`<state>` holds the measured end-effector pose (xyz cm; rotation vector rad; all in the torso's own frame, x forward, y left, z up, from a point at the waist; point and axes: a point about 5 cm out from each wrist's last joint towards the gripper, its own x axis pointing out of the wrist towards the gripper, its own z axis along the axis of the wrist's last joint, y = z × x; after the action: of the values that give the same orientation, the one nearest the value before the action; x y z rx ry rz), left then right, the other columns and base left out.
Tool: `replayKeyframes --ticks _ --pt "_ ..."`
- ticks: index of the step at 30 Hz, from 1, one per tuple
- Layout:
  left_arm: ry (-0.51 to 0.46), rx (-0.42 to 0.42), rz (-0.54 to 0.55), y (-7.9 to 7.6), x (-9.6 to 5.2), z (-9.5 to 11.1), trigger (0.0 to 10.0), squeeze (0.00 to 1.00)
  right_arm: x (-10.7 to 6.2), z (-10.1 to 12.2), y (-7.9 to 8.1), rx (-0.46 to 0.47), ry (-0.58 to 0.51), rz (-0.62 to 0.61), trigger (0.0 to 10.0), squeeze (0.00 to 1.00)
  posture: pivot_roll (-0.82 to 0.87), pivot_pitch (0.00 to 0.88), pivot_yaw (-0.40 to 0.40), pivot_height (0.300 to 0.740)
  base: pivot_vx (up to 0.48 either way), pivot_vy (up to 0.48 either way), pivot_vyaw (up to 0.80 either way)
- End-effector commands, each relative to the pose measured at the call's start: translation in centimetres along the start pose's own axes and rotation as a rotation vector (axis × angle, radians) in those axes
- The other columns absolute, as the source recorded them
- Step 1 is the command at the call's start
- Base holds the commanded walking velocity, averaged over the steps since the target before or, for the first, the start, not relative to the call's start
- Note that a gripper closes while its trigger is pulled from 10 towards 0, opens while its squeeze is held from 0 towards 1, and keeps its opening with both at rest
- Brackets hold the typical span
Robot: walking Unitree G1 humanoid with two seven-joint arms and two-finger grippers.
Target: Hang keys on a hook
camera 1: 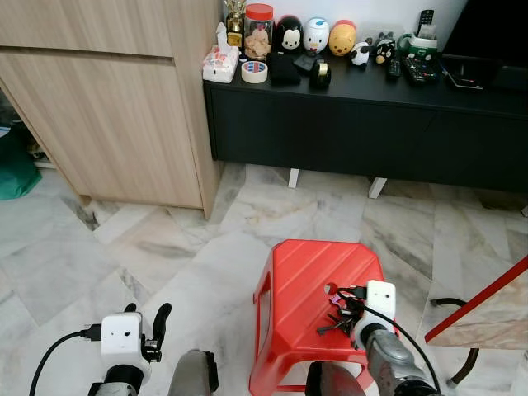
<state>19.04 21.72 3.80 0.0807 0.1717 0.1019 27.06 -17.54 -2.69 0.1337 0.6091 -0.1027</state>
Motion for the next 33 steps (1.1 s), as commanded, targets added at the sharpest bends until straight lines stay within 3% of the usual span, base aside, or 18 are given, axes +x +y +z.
replayKeyframes --ticks 1,19,20,21,22,33 --pt "0.014 0.013 -0.012 -0.4 -0.4 -0.3 10.0 0.00 0.1 0.2 -0.1 -0.004 0.001 -0.006 10.0 1.00 0.12 0.128 -0.096 0.625 0.000 0.000 0.00" --pt "0.023 0.020 0.000 0.2 -1.7 -0.3 10.0 0.00 0.5 1.4 1.0 -0.048 0.015 0.026 10.0 1.00 0.14 0.172 -0.098 0.625 0.000 0.000 0.00" --pt "0.023 0.022 -0.001 0.2 -1.8 -0.3 10.0 0.00 0.5 1.3 0.9 -0.054 0.021 0.014 10.0 0.15 0.14 0.177 -0.097 0.625 0.000 0.000 0.00" --pt "0.023 0.022 -0.001 0.2 -1.8 -0.3 10.0 0.00 0.5 1.3 0.9 -0.054 0.021 0.014 10.0 0.15 0.14 0.177 -0.097 0.625 0.000 0.000 0.00" --pt "0.024 0.023 -0.001 0.2 -1.9 -0.3 10.0 0.00 0.5 1.2 0.7 -0.053 0.024 0.004 10.0 0.00 0.14 0.181 -0.096 0.625 0.000 0.000 0.00" --pt "0.029 0.027 -0.005 0.3 -2.2 -0.2 10.0 0.00 0.4 0.7 0.6 -0.050 0.042 0.007 10.0 0.00 0.14 0.195 -0.091 0.625 0.000 0.000 0.00"
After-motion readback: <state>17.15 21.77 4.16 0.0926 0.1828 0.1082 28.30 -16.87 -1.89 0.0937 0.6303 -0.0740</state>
